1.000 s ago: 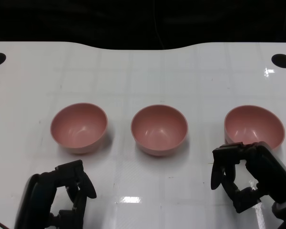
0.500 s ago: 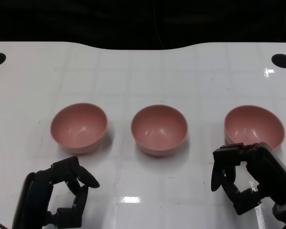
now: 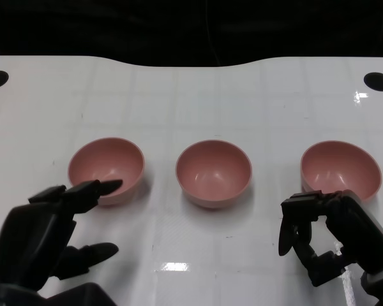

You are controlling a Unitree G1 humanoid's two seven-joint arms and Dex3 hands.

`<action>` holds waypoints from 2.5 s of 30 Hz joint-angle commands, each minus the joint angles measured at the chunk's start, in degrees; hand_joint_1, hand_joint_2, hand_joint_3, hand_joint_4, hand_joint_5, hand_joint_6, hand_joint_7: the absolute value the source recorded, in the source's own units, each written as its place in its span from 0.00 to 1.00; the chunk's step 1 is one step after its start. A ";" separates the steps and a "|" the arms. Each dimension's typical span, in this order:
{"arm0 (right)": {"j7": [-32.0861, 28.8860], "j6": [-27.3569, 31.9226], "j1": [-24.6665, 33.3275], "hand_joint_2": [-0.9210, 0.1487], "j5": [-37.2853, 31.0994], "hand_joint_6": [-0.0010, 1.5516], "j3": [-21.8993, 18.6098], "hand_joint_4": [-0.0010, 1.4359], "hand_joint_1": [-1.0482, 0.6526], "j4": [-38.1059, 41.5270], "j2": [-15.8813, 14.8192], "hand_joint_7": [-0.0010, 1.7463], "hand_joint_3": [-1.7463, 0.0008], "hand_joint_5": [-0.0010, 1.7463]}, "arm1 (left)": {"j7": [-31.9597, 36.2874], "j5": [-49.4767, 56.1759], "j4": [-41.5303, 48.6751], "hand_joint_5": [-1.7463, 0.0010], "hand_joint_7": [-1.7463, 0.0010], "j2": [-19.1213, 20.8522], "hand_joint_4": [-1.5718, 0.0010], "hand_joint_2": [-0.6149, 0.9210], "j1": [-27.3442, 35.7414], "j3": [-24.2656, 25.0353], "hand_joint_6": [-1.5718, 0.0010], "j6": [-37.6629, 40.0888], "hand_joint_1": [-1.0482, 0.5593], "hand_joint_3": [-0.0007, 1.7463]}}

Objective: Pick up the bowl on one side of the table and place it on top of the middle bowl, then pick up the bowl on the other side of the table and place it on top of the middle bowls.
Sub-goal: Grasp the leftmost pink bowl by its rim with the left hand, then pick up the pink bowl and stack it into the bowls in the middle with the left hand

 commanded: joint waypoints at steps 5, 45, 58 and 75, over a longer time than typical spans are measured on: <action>-0.42 -0.11 0.32 0.81 0.40 0.63 -0.32 0.72 0.71 0.10 -0.44 0.79 0.00 1.00 | -3.70 15.34 -5.28 0.75 1.00 3.24 0.77 0.99 -3.82 -4.81 0.72 12.94 0.34 0.00; -0.96 0.73 0.85 0.80 -0.28 0.62 0.18 0.72 0.75 -1.15 -0.14 0.80 0.00 1.00 | 8.07 18.15 38.61 0.00 0.91 4.09 0.46 1.00 -33.58 -27.09 0.27 22.72 0.44 0.08; -0.91 1.63 0.68 0.82 -0.64 0.62 0.54 0.73 0.77 -1.41 0.23 0.80 0.00 1.00 | 9.56 17.25 22.77 0.00 0.70 7.25 0.48 1.00 -33.73 -25.90 0.35 19.75 0.48 0.01; -0.39 0.72 0.40 0.82 -0.36 0.63 0.57 0.72 0.77 -0.46 -0.48 0.79 0.00 1.00 | 11.89 13.78 30.80 0.00 0.55 -0.50 0.42 0.98 -43.19 -30.21 0.35 6.38 0.43 0.06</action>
